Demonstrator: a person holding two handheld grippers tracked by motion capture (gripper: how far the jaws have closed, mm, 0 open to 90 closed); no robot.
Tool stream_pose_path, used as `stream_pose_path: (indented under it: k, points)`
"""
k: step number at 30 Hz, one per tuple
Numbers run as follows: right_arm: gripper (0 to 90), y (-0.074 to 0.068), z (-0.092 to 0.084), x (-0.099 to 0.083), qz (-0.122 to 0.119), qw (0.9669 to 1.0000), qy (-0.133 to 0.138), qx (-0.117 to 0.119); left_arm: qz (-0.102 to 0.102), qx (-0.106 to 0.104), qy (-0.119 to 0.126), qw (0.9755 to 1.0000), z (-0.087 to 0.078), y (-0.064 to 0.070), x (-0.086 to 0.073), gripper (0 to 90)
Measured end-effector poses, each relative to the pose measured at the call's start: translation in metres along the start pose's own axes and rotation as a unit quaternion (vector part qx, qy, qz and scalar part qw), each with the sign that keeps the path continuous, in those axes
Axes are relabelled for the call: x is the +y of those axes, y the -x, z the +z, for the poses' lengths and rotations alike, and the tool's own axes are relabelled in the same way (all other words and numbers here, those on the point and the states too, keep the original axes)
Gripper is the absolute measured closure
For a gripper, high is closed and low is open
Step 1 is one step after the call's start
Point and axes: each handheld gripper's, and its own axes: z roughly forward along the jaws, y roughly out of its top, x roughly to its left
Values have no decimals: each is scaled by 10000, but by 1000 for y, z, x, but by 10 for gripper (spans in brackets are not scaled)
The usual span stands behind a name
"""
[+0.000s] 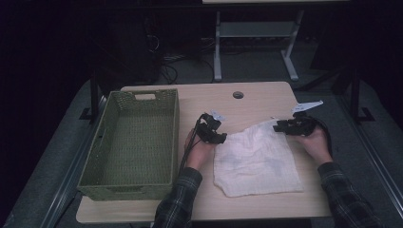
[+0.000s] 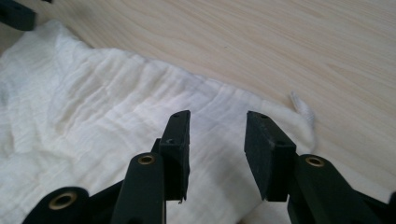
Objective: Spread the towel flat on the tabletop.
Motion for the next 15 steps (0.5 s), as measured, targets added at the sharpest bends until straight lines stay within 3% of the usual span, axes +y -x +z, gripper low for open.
stream_pose_path:
  k: [5,8,12,15]
  points:
    - [605,-5,1,-4,-51,10000,39,52,-61,-21,-148,9999,18,-4,-3,479]
    - [607,-8,0,-4,-84,9999,59,51,-43,-66,-217,9997,21,-4,-4,619]
    - [607,-9,0,-5,-75,9999,53,80,-79,-164,-117,9998,18,-1,-3,849]
    - [608,-10,1,-7,-57,9999,18,85,36,-261,130,9996,6,10,2,880]
